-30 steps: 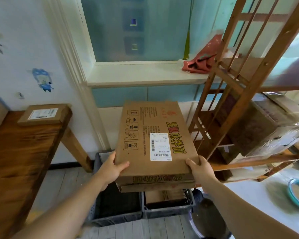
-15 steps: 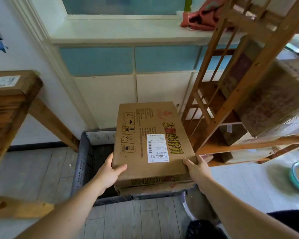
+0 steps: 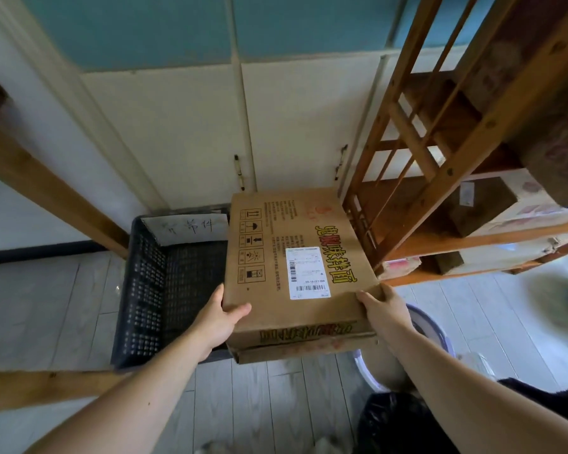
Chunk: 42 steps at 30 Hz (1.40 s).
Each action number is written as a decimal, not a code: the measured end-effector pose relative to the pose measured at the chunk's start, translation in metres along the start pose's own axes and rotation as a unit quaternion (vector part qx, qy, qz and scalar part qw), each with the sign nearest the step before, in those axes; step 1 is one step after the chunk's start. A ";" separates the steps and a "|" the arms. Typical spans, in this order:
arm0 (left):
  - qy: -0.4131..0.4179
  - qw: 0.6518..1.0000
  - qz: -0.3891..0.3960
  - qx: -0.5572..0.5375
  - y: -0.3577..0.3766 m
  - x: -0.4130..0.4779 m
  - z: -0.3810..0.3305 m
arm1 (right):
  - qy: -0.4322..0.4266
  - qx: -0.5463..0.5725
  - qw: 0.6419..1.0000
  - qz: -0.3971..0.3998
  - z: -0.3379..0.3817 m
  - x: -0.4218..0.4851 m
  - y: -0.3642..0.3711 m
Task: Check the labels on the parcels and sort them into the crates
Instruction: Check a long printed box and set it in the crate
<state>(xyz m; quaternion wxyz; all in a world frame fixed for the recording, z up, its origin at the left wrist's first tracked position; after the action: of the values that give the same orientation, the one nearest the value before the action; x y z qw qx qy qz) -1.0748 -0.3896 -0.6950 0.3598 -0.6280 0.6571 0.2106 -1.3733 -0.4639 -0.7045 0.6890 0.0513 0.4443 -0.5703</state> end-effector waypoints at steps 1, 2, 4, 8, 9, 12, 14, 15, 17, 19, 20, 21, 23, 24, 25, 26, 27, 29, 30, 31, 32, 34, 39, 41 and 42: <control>0.002 1.000 0.001 -0.001 0.001 0.007 0.004 | 0.001 -0.009 1.000 -0.004 -0.003 0.005 0.002; 0.004 1.000 0.004 -0.002 0.003 0.014 0.006 | 0.000 -0.019 1.000 -0.008 -0.005 0.012 0.004; 0.014 1.000 0.005 -0.002 0.006 0.027 0.010 | -0.006 -0.041 0.999 -0.019 -0.010 0.023 0.007; 0.014 1.000 0.006 0.014 0.016 0.051 0.018 | -0.021 -0.060 0.998 -0.024 -0.016 0.041 0.012; 0.009 1.000 0.006 0.024 0.019 0.055 0.021 | -0.021 -0.065 0.997 -0.025 -0.018 0.045 0.013; -0.001 1.000 -0.005 0.023 0.027 0.069 0.031 | -0.017 -0.069 0.997 -0.031 -0.026 0.060 0.016; -0.003 1.000 -0.014 0.026 0.029 0.076 0.034 | -0.020 -0.063 0.997 -0.033 -0.031 0.068 0.021; 0.000 0.999 -0.014 0.037 0.029 0.080 0.036 | -0.024 -0.063 0.997 -0.035 -0.034 0.072 0.024; 0.010 0.998 -0.016 0.053 0.030 0.089 0.038 | -0.028 -0.070 0.997 -0.036 -0.039 0.083 0.032; 0.018 0.997 -0.015 0.068 0.031 0.100 0.042 | -0.030 -0.075 0.996 -0.038 -0.043 0.092 0.040; 0.021 0.997 -0.017 0.075 0.030 0.104 0.043 | -0.034 -0.081 0.995 -0.040 -0.043 0.094 0.042; 0.023 0.996 -0.020 0.083 0.031 0.108 0.046 | -0.041 -0.088 0.994 -0.040 -0.044 0.099 0.046; 0.027 0.995 -0.024 0.095 0.031 0.116 0.050 | -0.055 -0.095 0.993 -0.046 -0.048 0.107 0.050; 0.030 0.994 -0.024 0.100 0.031 0.121 0.052 | -0.055 -0.096 0.993 -0.047 -0.049 0.111 0.053; 0.031 0.994 -0.024 0.103 0.031 0.126 0.054 | -0.055 -0.098 0.992 -0.049 -0.051 0.116 0.055; 0.031 0.994 -0.022 0.105 0.031 0.130 0.055 | -0.055 -0.099 0.992 -0.049 -0.052 0.119 0.057; 0.035 0.993 -0.019 0.110 0.031 0.135 0.058 | -0.060 -0.098 0.992 -0.053 -0.053 0.123 0.060; 0.038 0.991 -0.015 0.126 0.035 0.143 0.061 | -0.078 -0.099 0.990 -0.062 -0.057 0.130 0.064; 0.039 0.990 -0.014 0.136 0.038 0.146 0.062 | -0.081 -0.102 0.989 -0.065 -0.059 0.134 0.065; 0.039 0.988 -0.014 0.147 0.041 0.151 0.065 | -0.081 -0.110 0.988 -0.066 -0.063 0.140 0.068; 0.037 0.986 -0.015 0.159 0.043 0.155 0.068 | -0.074 -0.122 0.988 -0.063 -0.067 0.144 0.070; 0.032 0.982 -0.020 0.183 0.048 0.166 0.079 | -0.055 -0.162 0.984 -0.056 -0.078 0.153 0.076; 0.015 0.972 -0.041 0.229 0.056 0.184 0.110 | -0.039 -0.208 0.976 -0.050 -0.100 0.162 0.094; 0.018 0.969 -0.056 0.241 0.060 0.189 0.116 | -0.050 -0.201 0.976 -0.064 -0.105 0.165 0.101; 0.021 0.968 -0.059 0.241 0.060 0.190 0.117 | -0.054 -0.206 0.974 -0.073 -0.106 0.166 0.102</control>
<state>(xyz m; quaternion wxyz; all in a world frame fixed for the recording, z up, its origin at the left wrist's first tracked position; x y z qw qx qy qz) -1.1005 -0.4254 -0.9219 0.4988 -0.5643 0.6577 0.0115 -1.3546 -0.4901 -0.9242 0.6640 -0.1554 0.5170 -0.5174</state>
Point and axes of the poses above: each hand's wrist, its own x-axis towards the middle knuckle, its own y-axis out of the palm, z = x × y, the point moved 3 cm from there along x, towards the middle knuckle, and after that the axes turned 12 degrees about z, right-handed, at the moved point
